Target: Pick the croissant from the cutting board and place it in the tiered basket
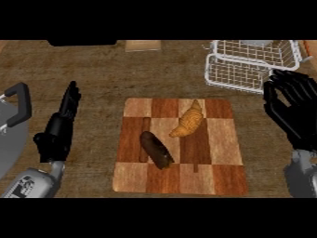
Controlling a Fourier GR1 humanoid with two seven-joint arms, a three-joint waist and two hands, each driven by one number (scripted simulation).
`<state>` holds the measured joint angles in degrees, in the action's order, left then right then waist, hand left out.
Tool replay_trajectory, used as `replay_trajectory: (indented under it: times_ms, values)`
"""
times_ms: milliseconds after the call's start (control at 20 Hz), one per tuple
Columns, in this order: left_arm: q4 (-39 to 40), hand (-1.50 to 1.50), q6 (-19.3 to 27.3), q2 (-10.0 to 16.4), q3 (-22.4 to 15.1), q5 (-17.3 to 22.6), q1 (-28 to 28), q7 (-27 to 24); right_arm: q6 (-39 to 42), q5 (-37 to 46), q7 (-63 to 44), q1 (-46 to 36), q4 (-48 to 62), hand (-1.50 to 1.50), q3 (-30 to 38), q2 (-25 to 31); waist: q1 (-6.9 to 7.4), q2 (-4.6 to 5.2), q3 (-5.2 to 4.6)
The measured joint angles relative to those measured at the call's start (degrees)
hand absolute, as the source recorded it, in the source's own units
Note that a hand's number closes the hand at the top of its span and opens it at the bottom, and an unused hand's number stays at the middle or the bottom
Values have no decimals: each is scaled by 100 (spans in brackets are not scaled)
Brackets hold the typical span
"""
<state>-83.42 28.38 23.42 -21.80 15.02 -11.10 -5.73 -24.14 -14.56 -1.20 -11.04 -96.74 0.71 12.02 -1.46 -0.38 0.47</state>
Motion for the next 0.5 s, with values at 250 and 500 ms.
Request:
replay_trajectory:
  times_ms: [250, 500]
  values:
    - [-105, 0, 57, -212, -127, -118, -108, 194, 887, -907, 287, 356, -142, -150, -64, -430, 77, 24, -24]
    - [-179, 0, 78, -300, -103, -235, -72, 295, 1385, -754, -116, 1044, -1150, -150, -267, 185, 69, 12, -44]
